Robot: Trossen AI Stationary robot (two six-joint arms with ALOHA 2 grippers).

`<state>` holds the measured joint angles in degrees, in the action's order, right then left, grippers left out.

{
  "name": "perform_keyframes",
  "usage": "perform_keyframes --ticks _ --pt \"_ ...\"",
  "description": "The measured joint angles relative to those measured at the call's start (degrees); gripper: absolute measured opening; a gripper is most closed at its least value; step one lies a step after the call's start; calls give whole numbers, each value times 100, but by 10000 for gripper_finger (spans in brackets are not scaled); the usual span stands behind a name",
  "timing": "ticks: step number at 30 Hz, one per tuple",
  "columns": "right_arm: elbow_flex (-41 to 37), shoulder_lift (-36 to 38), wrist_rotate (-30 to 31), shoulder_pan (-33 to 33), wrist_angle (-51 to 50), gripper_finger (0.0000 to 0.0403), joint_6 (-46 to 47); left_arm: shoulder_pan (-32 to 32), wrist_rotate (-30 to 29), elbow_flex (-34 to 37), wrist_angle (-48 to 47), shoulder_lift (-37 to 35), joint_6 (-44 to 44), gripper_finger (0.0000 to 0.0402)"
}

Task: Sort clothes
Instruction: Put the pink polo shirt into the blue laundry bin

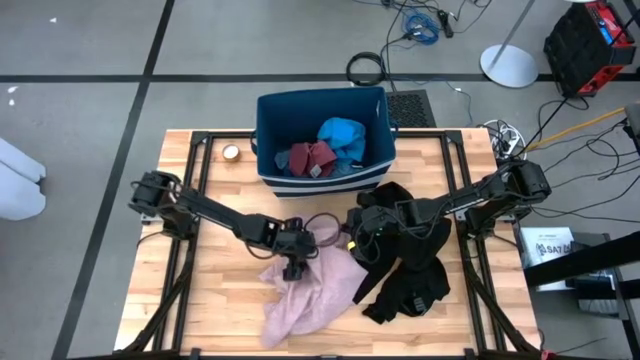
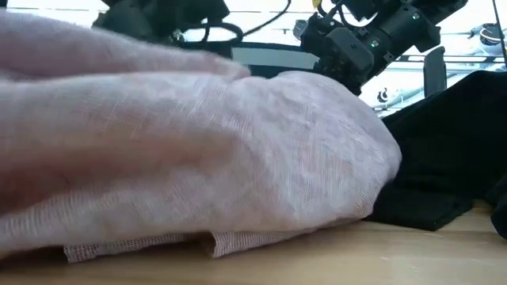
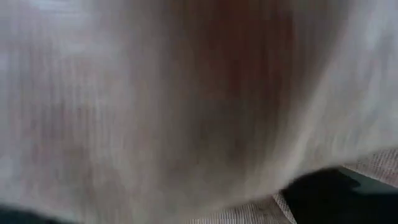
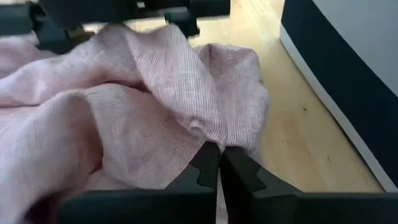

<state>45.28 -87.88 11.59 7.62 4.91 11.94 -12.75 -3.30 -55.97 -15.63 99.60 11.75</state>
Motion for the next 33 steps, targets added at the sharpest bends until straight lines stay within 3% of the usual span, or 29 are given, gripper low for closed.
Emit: perform_keyframes --ticks 9,16,21,28,33 --pt "0 0 -6 0 7 0 -43 -34 218 -45 139 759 -362 306" --pt "1 0 -6 0 15 0 -43 -37 293 -50 123 867 -505 294" --pt "2 0 -11 0 53 0 -43 -41 288 -47 174 869 -509 229" --pt "2 0 -120 35 83 0 -13 -68 -128 -47 190 871 -455 72" --pt "2 1 -126 121 96 0 34 -74 -245 -35 192 781 -459 65"
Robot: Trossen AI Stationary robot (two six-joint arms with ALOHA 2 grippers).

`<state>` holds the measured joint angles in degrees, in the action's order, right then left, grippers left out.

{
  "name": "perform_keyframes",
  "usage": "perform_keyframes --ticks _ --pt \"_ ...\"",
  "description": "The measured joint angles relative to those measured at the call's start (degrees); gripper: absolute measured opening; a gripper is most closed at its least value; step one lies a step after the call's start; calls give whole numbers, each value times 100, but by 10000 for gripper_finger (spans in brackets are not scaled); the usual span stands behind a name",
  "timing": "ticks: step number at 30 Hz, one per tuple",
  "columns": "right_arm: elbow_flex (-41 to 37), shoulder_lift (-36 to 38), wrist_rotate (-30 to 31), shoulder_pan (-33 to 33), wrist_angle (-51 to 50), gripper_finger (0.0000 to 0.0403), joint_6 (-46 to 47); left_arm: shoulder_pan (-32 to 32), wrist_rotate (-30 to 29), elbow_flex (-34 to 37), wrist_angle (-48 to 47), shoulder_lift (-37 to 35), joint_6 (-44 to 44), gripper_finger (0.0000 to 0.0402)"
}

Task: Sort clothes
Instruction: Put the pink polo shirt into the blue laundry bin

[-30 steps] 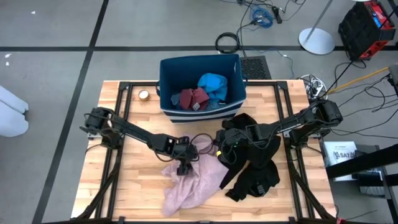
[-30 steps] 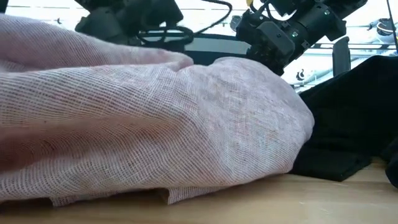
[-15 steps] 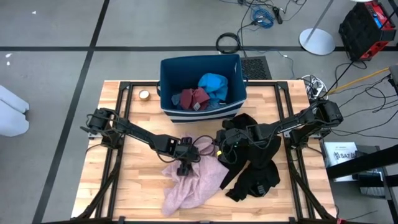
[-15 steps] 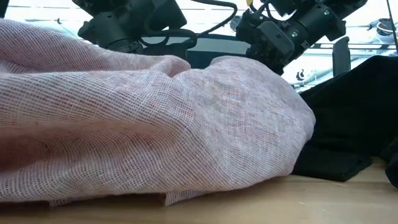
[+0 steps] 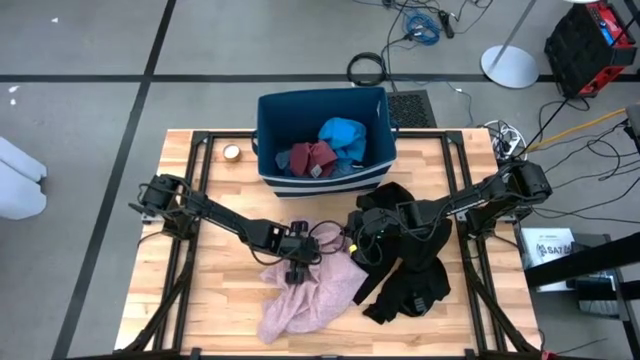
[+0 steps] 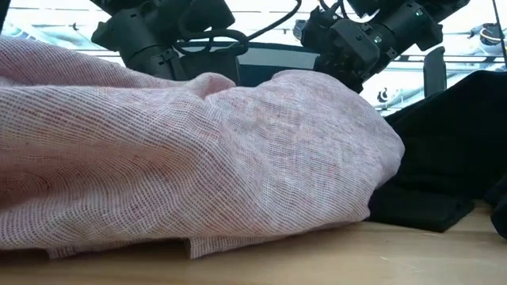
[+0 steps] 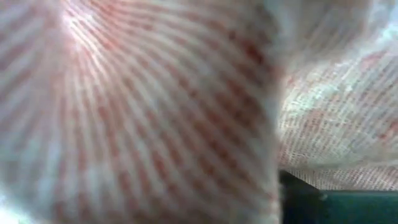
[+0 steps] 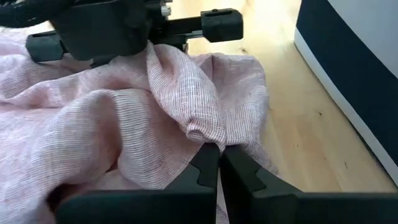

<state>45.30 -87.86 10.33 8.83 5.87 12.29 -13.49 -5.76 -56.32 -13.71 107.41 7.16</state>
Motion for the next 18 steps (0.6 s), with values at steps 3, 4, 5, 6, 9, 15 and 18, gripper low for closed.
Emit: perform_keyframes --ticks 3,4,5,6,9,15,18 --pt "5 50 -4 70 2 0 12 -55 -120 36 -12 -240 -120 63" --pt "7 99 -9 92 -25 0 14 -87 -166 45 -32 -373 -170 61" --pt "7 159 -13 110 -50 0 12 -102 -204 54 -54 -493 -192 56" --pt "7 238 -24 117 -48 0 12 -130 -250 72 -140 -656 -206 51" --pt "7 593 -18 144 -193 0 12 -193 -427 80 -298 -1277 -296 48" --pt "9 1595 -17 144 -598 10 -60 -282 -1001 73 -553 -2407 -321 44" --pt "9 2143 -12 198 -845 22 -151 -299 -1124 70 -548 -2849 -319 44"
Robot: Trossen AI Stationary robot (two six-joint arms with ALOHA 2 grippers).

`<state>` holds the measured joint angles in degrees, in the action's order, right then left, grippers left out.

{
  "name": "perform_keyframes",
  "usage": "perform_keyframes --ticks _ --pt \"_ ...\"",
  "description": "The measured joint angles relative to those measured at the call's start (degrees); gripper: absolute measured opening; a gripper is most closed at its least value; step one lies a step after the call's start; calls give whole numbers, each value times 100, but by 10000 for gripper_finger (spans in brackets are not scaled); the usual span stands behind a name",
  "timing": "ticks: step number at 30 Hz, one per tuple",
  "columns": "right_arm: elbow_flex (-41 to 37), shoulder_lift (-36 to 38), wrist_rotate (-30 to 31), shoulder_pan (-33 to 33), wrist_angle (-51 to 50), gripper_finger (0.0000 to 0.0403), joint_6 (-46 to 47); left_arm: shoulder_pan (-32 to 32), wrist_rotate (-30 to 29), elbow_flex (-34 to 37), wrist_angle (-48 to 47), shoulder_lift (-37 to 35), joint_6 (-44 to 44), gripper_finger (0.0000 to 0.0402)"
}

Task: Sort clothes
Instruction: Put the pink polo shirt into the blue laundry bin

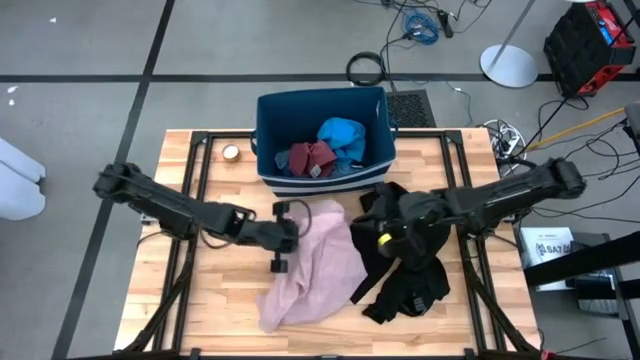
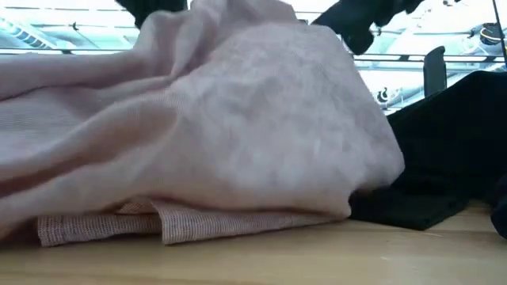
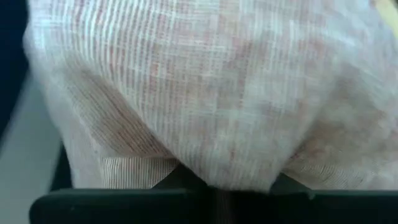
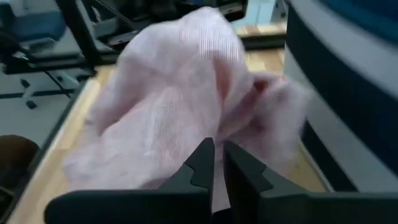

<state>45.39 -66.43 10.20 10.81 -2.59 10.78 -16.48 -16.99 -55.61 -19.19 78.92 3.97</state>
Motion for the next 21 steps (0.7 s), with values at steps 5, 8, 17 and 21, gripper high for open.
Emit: perform_keyframes --ticks 5,8,17,21 --pt "0 780 -270 179 -317 41 -204 -38 -120 -4 33 -531 -9 43" --pt "0 1120 -287 293 -607 52 -96 -68 -152 -10 165 -756 -25 43" --pt "2 1299 -272 437 -1067 63 225 -248 -98 -15 1505 -1226 -160 43" --pt "2 1200 -272 437 -1063 64 226 -279 -42 -21 2538 -1408 -303 43"
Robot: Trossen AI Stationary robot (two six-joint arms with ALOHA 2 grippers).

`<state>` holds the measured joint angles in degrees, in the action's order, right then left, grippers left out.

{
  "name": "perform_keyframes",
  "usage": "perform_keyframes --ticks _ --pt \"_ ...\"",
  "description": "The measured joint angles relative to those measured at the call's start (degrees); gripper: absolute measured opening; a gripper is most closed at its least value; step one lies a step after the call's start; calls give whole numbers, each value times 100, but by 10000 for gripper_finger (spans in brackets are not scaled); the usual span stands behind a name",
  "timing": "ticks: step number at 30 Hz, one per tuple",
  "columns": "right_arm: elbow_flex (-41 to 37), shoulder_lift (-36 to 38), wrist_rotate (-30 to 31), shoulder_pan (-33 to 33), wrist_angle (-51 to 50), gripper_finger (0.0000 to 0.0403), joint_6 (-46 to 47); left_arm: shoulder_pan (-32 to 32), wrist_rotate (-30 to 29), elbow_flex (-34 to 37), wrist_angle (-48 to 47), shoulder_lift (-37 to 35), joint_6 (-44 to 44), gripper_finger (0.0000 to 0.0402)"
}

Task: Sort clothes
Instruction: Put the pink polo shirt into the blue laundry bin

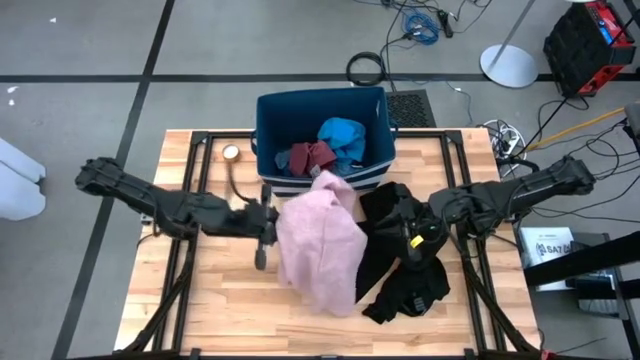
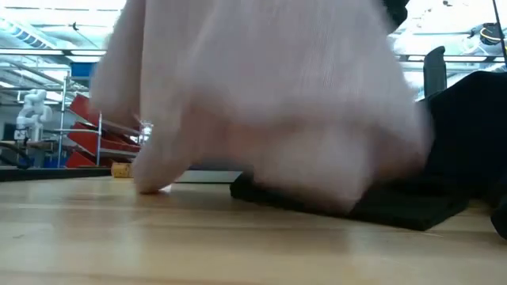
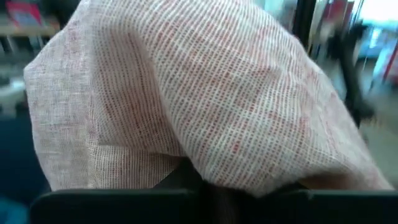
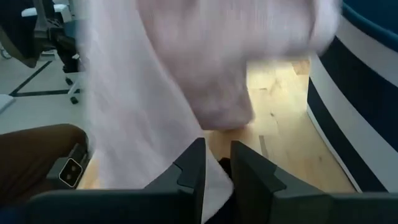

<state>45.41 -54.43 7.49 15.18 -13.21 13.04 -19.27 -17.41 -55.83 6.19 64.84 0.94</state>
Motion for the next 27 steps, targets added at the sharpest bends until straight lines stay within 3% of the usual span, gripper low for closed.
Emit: perform_keyframes --ticks 4,11,18,27 --pt "0 -118 0 0 -2 64 0 13 -95 -3 1063 -167 -88 43" --pt "0 -225 11 -2 9 64 0 115 -579 -220 2715 -410 -1086 43" --pt "-2 -199 22 -2 12 64 -16 685 -962 -1245 2762 -396 -2240 43" --pt "-4 -199 77 -15 9 64 -160 2119 -947 -2372 2194 -104 -2530 43"
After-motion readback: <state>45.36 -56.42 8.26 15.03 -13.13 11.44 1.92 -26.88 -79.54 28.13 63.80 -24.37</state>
